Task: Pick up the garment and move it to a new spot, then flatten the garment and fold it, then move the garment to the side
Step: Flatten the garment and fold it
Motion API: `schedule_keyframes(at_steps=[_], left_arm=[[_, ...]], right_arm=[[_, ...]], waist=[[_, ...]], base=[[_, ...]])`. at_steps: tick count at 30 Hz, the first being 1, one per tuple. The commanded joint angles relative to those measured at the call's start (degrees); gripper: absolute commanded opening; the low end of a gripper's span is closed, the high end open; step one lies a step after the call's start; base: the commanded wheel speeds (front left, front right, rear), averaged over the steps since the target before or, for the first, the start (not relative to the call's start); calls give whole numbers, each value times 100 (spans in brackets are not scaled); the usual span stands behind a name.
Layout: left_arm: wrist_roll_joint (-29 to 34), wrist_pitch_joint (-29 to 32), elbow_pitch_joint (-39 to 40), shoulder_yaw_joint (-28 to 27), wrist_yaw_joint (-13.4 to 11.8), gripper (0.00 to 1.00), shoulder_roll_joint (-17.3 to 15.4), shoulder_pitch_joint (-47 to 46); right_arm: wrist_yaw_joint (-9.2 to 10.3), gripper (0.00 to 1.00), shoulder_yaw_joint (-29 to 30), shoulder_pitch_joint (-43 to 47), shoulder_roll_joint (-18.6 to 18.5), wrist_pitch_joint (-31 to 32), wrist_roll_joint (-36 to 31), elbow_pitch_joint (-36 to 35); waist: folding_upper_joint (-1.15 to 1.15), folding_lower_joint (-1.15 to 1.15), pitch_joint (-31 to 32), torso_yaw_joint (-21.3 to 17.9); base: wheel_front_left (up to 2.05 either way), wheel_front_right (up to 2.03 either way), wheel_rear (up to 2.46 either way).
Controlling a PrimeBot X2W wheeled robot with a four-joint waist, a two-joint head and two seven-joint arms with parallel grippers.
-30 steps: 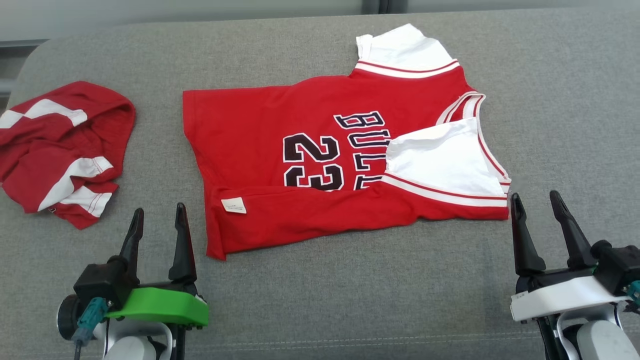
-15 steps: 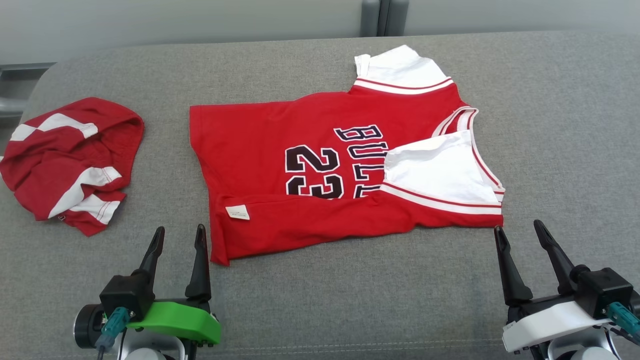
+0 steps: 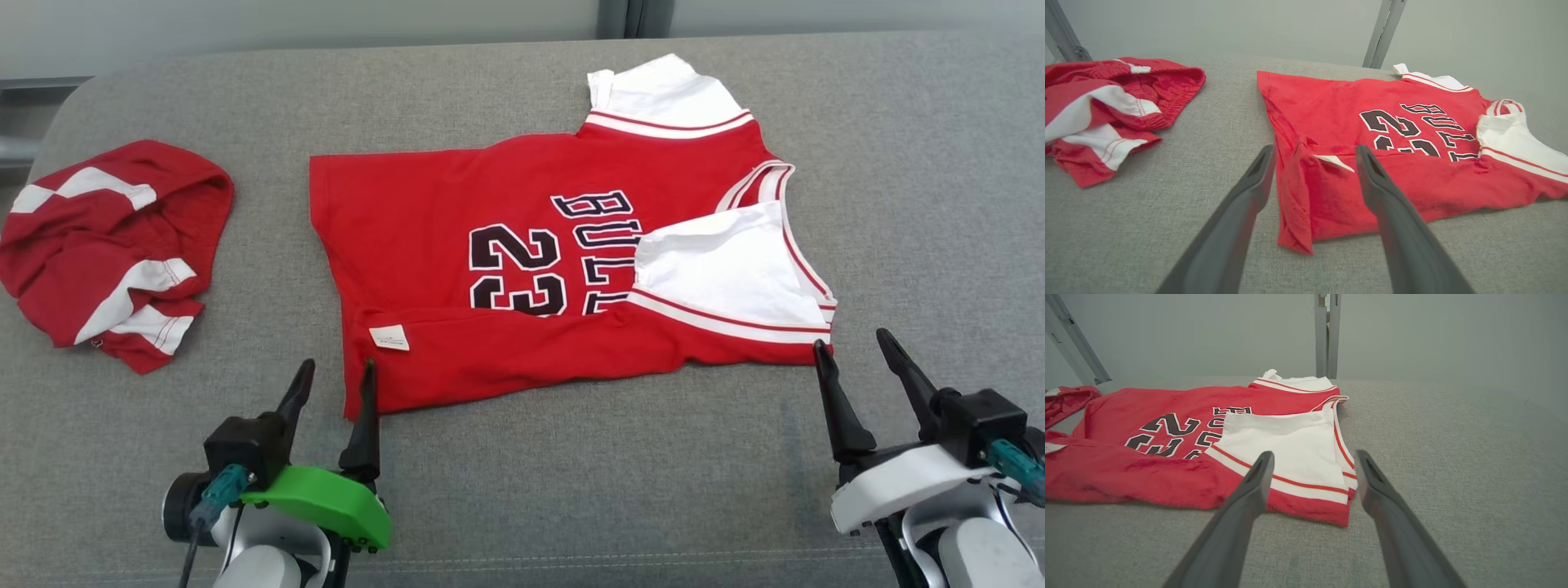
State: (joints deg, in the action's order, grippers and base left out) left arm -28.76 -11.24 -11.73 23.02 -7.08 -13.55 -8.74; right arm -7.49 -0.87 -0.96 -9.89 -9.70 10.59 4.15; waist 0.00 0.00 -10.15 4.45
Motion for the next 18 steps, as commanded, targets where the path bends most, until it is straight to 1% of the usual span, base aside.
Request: schedule_keyframes(at_steps=[1,8,12,18], left_arm=[[-54,85,-68,34,33,100,21,-73],[-407,392,-594,99,267,100,262,-341],[-568,389,-949,45,362,100,359,-525],[-803,375,-1377,-61,477,100,472,-720]], right_arm=[[0,100,-25,-160,-82,2,38,170],[0,100,-188,-977,-308,-149,114,1459],[1,100,-310,-1409,-403,-256,140,2097],[1,100,-468,-1910,-423,-372,244,2863]], waist=[[0,0,-80,-8],[0,0,-362,40],[0,0,-501,56],[0,0,-623,41]], base=[[0,0,0],[0,0,0],[0,0,0],[0,0,0]])
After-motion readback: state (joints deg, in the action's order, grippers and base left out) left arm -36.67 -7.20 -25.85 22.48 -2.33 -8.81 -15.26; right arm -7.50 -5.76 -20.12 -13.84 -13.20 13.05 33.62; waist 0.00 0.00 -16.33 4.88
